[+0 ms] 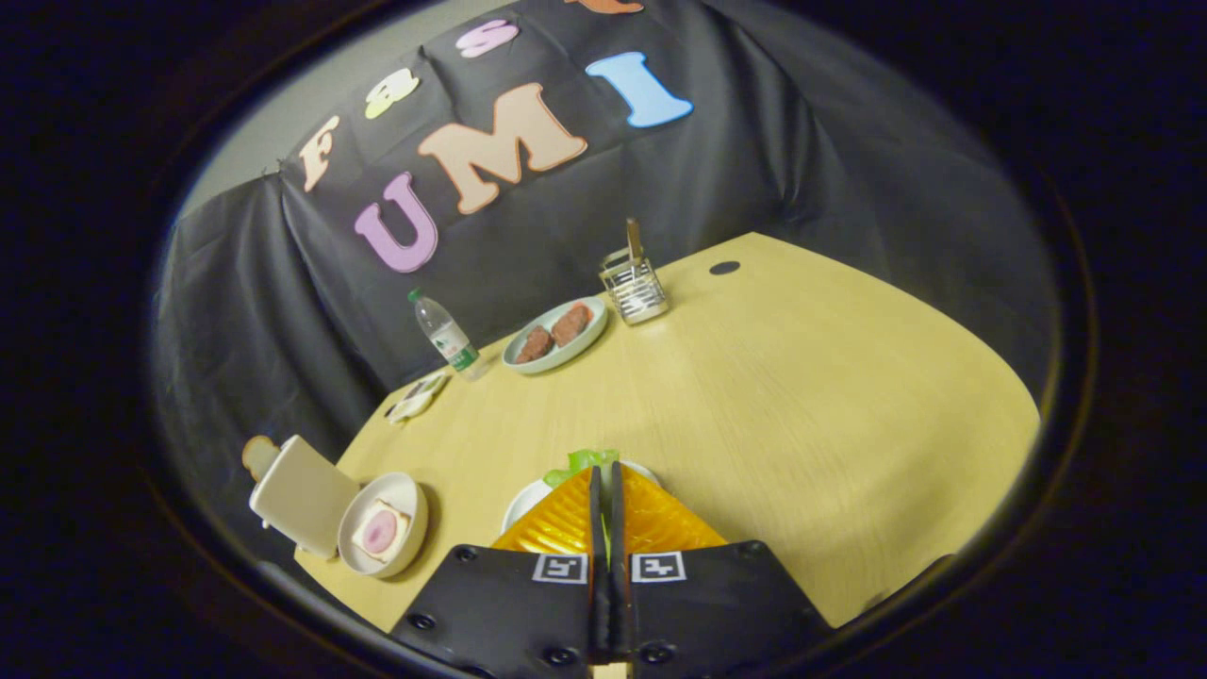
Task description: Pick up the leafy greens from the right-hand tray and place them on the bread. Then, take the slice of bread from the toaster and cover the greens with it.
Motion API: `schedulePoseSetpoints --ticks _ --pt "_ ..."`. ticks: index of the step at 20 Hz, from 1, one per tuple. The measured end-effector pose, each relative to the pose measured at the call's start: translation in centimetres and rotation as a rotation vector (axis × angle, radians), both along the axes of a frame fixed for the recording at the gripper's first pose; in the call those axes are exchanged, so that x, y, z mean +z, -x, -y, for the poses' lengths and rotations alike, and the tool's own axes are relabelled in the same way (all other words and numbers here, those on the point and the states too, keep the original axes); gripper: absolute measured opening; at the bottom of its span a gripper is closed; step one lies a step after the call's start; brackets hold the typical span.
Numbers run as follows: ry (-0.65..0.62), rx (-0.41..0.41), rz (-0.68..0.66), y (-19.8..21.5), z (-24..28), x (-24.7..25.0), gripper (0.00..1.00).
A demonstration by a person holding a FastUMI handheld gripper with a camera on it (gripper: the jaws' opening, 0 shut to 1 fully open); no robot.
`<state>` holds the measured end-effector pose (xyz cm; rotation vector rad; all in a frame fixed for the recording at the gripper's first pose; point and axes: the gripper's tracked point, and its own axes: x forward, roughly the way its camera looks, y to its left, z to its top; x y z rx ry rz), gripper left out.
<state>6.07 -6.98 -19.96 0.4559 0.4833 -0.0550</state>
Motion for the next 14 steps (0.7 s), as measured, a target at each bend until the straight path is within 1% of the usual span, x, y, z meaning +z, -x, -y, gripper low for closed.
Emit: schedulePoseSetpoints --ticks 4,7,12,14 --pt "-0.025 0.001 0.11 0.0 -1.2 3.8 0.03" --pt "0.003 0.024 0.146 0.1 -2.7 5.5 0.03" --pt "0.026 0.118 0.198 -0.2 -8.4 7.9 0.03" --pt "0.022 0.174 0.211 -0.2 -11.8 8.7 0.03"
